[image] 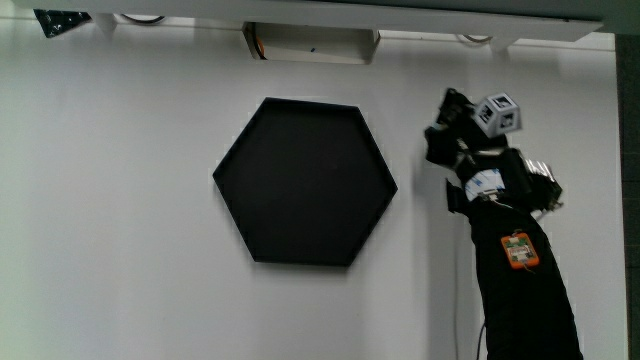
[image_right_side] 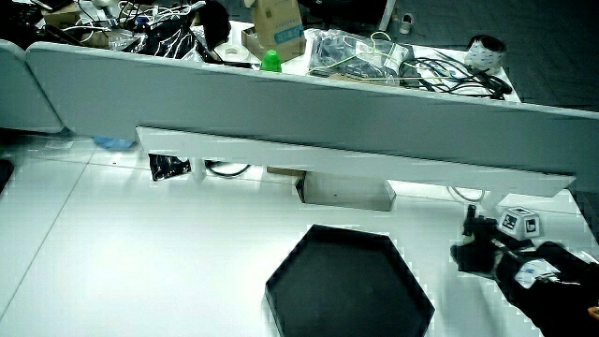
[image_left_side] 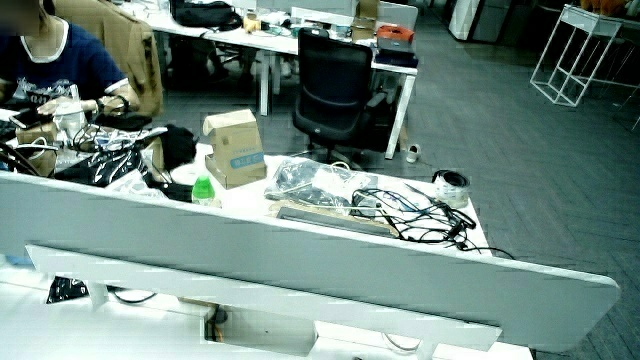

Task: Place teacup on desk

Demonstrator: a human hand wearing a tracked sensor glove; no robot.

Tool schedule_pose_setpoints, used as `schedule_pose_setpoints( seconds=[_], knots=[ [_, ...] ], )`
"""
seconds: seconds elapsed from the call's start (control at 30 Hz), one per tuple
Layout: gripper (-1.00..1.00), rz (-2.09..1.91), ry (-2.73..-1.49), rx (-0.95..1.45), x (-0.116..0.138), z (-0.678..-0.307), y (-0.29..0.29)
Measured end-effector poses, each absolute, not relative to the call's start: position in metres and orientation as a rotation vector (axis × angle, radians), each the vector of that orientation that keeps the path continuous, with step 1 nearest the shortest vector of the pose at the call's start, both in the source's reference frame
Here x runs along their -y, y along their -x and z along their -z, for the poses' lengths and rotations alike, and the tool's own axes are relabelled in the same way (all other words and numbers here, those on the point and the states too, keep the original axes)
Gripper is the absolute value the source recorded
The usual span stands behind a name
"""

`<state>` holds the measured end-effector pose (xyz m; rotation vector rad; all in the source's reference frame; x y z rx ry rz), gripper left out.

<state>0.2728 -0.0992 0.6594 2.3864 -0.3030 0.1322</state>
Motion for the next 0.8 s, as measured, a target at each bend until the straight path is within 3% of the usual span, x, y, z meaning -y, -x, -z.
schedule_pose_setpoints(
  seconds=[0.03, 0.07, 0.77, 0.8],
  knots=[
    [0.0, -0.204, -2.291, 0.287, 0.098, -0.668, -0.274],
    [0.0, -0.152, -2.374, 0.311, 0.096, -0.661, -0.269],
    [0.0, -0.186, -2.327, 0.256, 0.086, -0.68, -0.272],
    [-0.09, -0.17, -2.339, 0.241, 0.085, -0.68, -0.272]
  ],
)
